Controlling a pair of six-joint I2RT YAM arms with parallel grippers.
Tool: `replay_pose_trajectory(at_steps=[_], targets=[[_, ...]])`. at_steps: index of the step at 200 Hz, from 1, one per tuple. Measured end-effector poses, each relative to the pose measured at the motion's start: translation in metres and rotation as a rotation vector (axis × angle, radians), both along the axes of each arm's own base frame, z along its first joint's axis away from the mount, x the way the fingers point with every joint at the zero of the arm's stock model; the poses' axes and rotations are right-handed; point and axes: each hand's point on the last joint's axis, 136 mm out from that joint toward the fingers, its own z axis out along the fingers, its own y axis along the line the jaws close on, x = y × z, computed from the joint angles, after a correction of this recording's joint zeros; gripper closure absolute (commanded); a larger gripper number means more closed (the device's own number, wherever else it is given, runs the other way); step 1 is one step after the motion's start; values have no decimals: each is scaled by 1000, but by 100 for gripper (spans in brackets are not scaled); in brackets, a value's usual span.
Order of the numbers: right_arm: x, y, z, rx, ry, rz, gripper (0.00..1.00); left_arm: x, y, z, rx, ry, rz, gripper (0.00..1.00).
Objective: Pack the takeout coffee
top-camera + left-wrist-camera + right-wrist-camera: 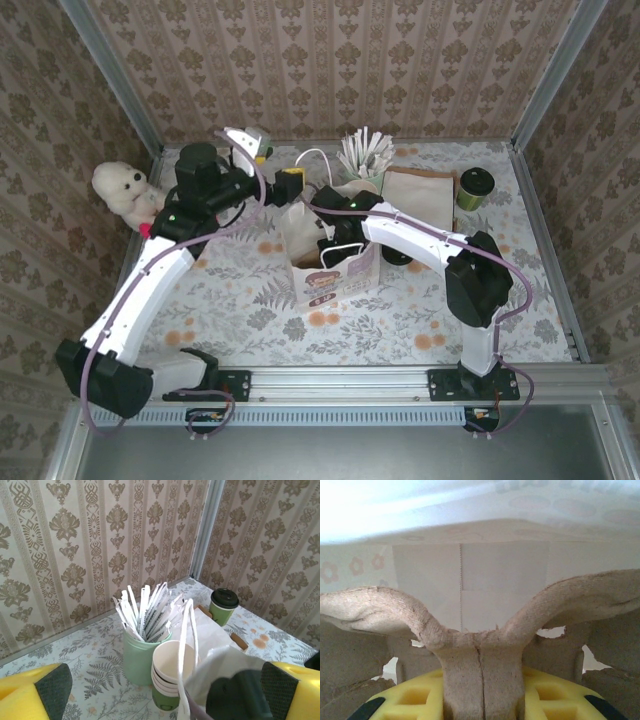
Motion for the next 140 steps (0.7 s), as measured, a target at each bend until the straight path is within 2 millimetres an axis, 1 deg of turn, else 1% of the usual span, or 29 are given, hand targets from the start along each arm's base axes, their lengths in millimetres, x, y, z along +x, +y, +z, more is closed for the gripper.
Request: replay_pose_trajectory(at_steps=[3, 13, 21, 22, 25, 26, 30, 42, 60, 69, 74, 79, 101, 117, 140], targets=[[1, 0, -1, 1, -2, -1, 70, 2, -1, -1, -2, 8, 1, 11], [2, 0, -4, 3, -8, -4, 70, 7, -5, -2, -1, 20, -2, 26], [2, 0, -8, -1, -9, -10, 70, 10, -8, -3, -3, 33, -6, 36], [2, -1, -8, -2, -9, -12, 70, 10, -8, -4, -5, 36, -6, 36], [2, -1, -9, -3, -9, -12, 70, 12, -9, -4, -3, 40, -7, 41], [2, -1, -9, -3, -9, -13, 70, 12, -10, -4, 0, 37, -10, 41], [2, -2, -11, -6, -9, -17, 70, 13, -11, -5, -5, 48, -11, 47], [3, -2, -14, -7, -13, -25, 70, 15, -18, -6, -1, 59, -26, 56], [5, -3, -19, -10, -25, -41, 69, 14, -30, -9, 20, 74, -55, 74], [6, -4, -21, -13, -32, -50, 69, 12, -34, -10, 21, 87, -67, 86], [8, -4, -22, -16, -38, -55, 68, 11, -37, -10, 27, 83, -76, 94], [9, -6, -24, -21, -45, -61, 68, 11, -38, -10, 29, 85, -81, 99], [13, -9, -35, -35, -69, -94, 68, 11, -38, -11, 29, 93, -73, 100], [13, -14, -44, -49, -78, -118, 66, 16, -34, -12, 31, 106, -35, 100], [15, -16, -49, -58, -89, -135, 65, 21, -28, -11, 23, 125, 10, 100]])
